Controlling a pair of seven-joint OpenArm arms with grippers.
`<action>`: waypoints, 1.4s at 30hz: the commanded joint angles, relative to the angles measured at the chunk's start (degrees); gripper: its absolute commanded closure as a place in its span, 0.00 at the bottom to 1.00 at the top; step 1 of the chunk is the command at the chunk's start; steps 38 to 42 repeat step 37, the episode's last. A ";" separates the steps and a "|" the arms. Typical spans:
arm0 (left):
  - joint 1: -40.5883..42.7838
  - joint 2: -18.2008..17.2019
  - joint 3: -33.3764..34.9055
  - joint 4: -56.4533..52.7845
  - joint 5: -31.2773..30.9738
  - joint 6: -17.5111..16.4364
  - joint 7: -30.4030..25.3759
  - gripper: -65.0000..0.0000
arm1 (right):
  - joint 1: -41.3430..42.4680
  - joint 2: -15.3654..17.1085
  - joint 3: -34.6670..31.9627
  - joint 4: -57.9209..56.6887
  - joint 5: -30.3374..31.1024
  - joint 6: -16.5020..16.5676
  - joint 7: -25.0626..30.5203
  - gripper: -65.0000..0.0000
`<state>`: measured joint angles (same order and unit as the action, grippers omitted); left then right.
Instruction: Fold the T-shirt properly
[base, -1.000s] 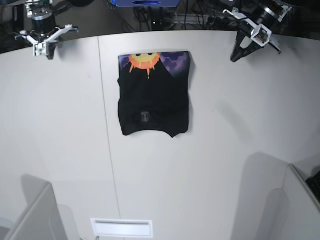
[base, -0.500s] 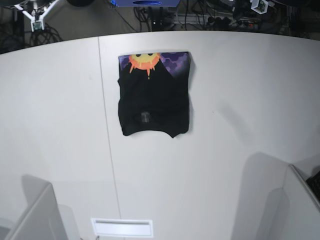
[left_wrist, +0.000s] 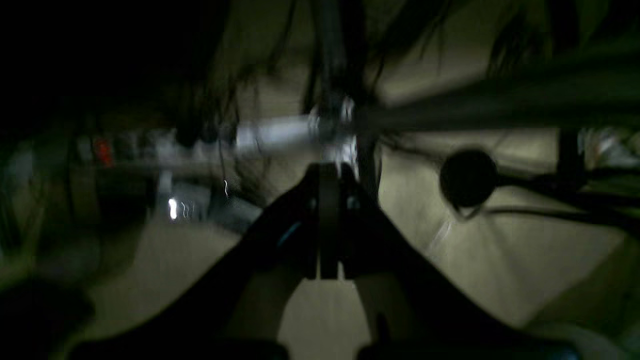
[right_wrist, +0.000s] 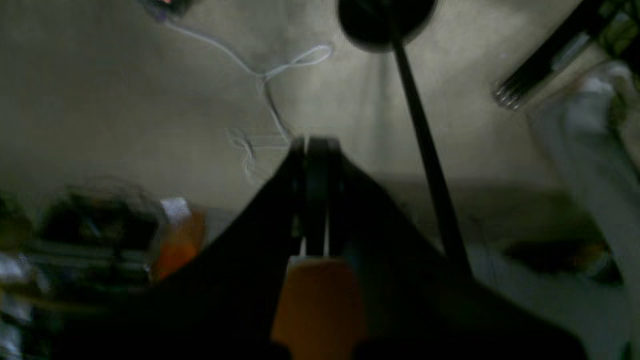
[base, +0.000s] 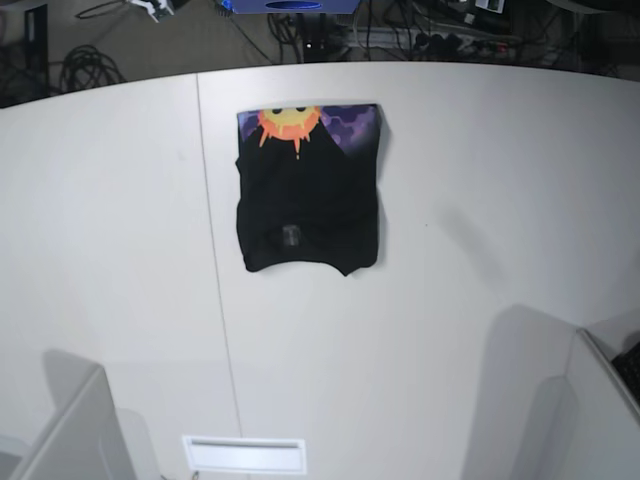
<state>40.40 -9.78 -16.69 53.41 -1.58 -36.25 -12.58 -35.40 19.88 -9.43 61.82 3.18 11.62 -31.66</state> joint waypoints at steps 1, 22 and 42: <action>-0.53 0.07 -0.06 -1.85 -0.39 -0.72 -0.21 1.00 | 0.89 0.38 -2.39 -2.88 0.20 0.21 1.20 1.00; -30.16 0.15 0.38 -44.57 33.89 10.01 -0.04 1.00 | 25.77 -13.68 -25.60 -58.79 0.38 -0.32 47.70 1.00; -31.57 4.37 0.56 -45.01 34.16 12.38 -0.04 1.00 | 25.68 -15.26 -25.51 -58.88 0.38 -0.32 47.70 1.00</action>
